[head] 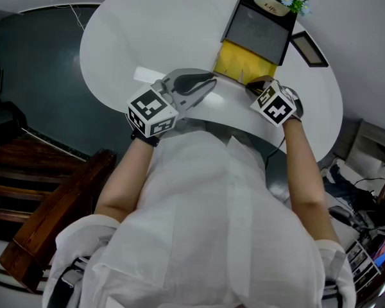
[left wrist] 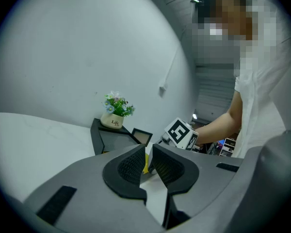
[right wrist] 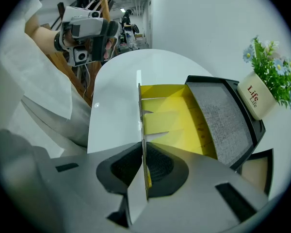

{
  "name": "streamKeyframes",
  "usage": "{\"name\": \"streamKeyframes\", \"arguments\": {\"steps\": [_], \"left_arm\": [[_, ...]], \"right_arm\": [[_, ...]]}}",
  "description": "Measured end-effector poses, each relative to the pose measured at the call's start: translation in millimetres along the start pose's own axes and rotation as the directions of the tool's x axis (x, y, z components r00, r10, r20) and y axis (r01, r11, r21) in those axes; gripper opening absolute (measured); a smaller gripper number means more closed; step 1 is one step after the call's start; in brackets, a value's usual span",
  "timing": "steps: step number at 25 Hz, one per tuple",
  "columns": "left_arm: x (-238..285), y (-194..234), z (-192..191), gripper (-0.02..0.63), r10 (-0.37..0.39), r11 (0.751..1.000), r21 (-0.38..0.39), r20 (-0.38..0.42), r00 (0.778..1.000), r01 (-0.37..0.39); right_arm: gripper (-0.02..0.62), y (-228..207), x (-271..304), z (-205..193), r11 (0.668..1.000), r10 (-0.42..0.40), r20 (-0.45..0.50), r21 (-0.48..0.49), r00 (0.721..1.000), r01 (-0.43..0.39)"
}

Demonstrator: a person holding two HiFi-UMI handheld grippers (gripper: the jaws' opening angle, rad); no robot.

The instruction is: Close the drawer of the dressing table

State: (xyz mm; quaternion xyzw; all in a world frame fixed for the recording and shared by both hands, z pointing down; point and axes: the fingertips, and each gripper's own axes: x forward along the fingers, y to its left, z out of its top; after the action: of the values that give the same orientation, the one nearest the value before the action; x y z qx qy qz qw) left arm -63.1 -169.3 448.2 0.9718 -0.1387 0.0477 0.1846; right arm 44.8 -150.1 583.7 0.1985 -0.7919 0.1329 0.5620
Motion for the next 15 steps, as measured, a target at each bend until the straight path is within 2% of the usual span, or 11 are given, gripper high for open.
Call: {"name": "streamKeyframes", "arguments": {"steps": [15], "left_arm": [[4.4,10.9,0.8,0.057,0.003,1.0,-0.009,-0.009,1.0,-0.003]], "right_arm": [[0.023,-30.2,-1.7,3.9,0.998,-0.064,0.002,0.022,0.998,0.064]]}}
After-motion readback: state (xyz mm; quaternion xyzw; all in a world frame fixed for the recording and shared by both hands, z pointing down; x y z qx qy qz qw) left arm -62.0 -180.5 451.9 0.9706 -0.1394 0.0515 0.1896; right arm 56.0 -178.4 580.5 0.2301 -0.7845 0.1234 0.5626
